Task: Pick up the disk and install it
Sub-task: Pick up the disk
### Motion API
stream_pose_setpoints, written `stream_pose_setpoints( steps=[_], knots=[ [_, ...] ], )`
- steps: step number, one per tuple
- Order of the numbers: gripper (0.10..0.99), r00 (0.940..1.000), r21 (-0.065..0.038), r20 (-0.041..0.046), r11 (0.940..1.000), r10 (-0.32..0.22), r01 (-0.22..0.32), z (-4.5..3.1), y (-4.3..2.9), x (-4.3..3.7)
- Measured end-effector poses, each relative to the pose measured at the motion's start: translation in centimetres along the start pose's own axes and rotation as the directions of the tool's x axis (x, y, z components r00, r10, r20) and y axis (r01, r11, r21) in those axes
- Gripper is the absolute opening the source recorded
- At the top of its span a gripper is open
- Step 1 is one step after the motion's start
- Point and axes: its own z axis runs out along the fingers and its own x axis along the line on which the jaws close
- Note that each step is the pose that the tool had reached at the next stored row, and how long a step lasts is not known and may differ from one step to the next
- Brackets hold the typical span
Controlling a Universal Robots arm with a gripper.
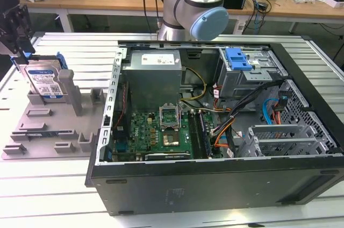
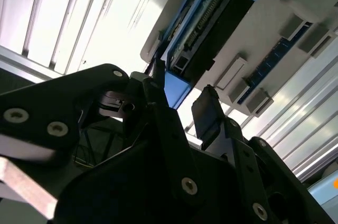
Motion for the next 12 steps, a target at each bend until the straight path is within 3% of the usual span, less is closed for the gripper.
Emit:
stream_pose_setpoints(
  steps=[4, 12],
  knots=[
    [0.482, 1.0000, -0.001, -0.0001, 1.0000, -0.004, 0.004, 0.27, 0.24, -0.48],
    [0.482, 1.0000, -0.010, 0.0000, 0.9999, -0.007, 0.007, 0.69, 0.46, -0.47]
  ],
)
